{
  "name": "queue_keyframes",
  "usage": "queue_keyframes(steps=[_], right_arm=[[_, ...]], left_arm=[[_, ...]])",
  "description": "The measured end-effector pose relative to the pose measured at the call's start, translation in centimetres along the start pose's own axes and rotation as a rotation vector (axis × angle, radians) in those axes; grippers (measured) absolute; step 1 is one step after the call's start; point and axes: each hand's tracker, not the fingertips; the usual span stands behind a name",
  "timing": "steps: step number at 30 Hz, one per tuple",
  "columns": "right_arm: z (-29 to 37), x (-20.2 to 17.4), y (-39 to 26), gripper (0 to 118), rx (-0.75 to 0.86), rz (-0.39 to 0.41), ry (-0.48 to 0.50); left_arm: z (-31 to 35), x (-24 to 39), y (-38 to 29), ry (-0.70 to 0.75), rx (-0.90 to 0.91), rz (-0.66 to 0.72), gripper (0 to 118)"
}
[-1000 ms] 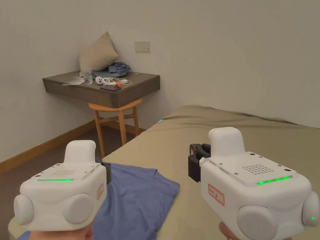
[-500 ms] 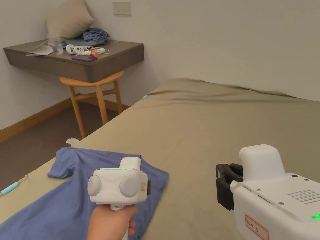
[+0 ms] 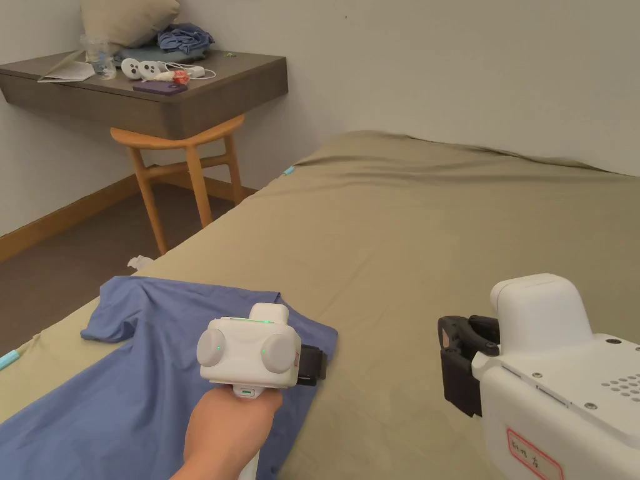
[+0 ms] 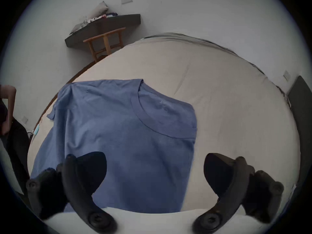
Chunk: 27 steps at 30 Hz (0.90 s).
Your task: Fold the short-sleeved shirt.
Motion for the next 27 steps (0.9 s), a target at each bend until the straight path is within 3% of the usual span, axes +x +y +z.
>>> queue_keyframes(steps=[5,8,11,12,13,14,15,17,18,22,27], right_arm=[[0.0,0.2,0.2,2,-0.003,0.014,-0.016],[0.0,0.2,0.1,2,-0.008,0.020,-0.016],[0.1,0.3,-0.1,2,-0.016,0.033,-0.027],[0.3,0.5,-0.2,2,-0.015,0.030,-0.030],[0.5,0.7,-0.3,2,-0.013,0.023,-0.035],[0.7,0.8,-0.4,2,-0.011,0.018,-0.038],[0.9,1.0,-0.5,2,-0.010,0.012,-0.042],[1.4,1.4,-0.7,2,-0.012,0.000,-0.059],[1.7,1.7,-0.9,2,-0.013,-0.006,-0.067],[3.6,3.0,-1.4,2,0.008,-0.037,-0.117],[7.4,5.9,-1.1,2,0.050,-0.067,-0.224]], left_arm=[[-7.5,-1.5,1.1,0.058,-0.033,-0.090,118],[-5.5,-0.7,-0.5,0.086,-0.047,-0.075,118],[-5.1,-1.9,-0.5,0.035,-0.050,0.031,117],[-4.5,-2.4,-0.6,-0.019,-0.028,0.060,106],[-3.5,-2.7,-0.6,-0.034,0.025,0.095,78],[-1.9,-2.3,-0.6,0.119,0.084,0.045,1],[-0.9,-2.1,-1.2,0.216,0.094,-0.049,1],[-0.4,-3.5,-2.0,0.088,0.065,0.025,1],[-1.6,-4.7,-1.2,0.018,-0.036,0.088,1],[1.2,-6.4,-0.4,-0.097,0.054,0.269,1],[7.9,-3.1,3.2,-0.117,0.147,0.203,1]])
